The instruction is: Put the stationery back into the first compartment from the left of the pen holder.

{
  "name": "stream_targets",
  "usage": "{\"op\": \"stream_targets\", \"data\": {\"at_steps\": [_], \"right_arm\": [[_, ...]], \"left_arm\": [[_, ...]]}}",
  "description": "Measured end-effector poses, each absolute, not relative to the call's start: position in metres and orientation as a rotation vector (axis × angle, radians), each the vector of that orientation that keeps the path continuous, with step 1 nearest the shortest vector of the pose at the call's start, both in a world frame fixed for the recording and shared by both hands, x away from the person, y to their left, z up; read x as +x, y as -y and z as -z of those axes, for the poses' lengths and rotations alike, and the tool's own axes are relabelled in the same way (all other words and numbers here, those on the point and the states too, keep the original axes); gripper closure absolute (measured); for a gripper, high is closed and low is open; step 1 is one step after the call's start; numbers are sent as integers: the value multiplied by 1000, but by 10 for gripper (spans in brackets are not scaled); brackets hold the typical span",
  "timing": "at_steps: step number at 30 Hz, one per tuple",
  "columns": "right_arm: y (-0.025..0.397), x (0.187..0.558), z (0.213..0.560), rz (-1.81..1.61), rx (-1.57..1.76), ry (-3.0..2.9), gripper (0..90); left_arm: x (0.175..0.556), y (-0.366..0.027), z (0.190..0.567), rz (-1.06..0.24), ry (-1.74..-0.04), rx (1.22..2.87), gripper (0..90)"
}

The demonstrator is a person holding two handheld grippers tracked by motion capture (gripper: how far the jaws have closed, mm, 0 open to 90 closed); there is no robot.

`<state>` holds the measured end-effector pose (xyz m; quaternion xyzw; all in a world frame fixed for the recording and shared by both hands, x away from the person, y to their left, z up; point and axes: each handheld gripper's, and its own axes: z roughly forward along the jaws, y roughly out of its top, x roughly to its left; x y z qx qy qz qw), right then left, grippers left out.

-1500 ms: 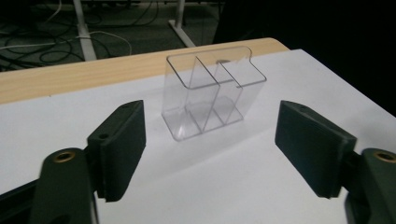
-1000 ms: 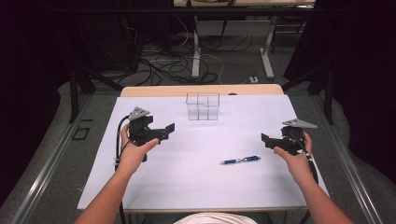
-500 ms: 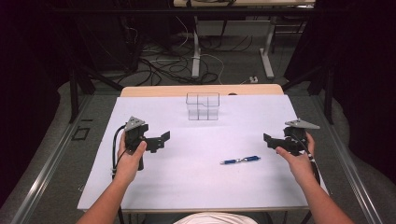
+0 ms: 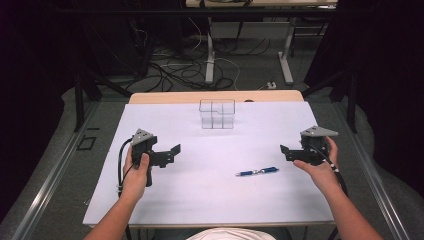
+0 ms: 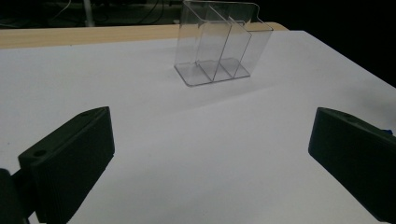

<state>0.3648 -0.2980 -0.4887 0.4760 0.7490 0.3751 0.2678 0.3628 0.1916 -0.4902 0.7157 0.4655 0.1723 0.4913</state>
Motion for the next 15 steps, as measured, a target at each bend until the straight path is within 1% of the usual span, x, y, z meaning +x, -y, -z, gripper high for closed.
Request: {"op": "stream_targets", "data": {"at_steps": [2,3,4,5,7,8,15], "right_arm": [[297,365,489,-1000,1249,-2044,160],[293,365,489,-963,1187,-2083,196],[293,365,489,-963,1187,-2083,196],[289,365,488,-929,1104,-2129,244],[286,365,488,-906,1054,-2151,255],[280,363,487,-859,959,-2185,290],[265,360,483,-807,764,-2278,352]], "left_arm": [[361,-192,491,-414,-1124,1742,2],[361,-192,492,-417,-1122,1747,2],[360,-191,492,-420,-1120,1752,2],[360,-191,492,-424,-1112,1757,2],[360,-191,492,-433,-1098,1767,2],[360,-191,492,-435,-1101,1767,2],[358,-189,490,-441,-1088,1759,2]]}}
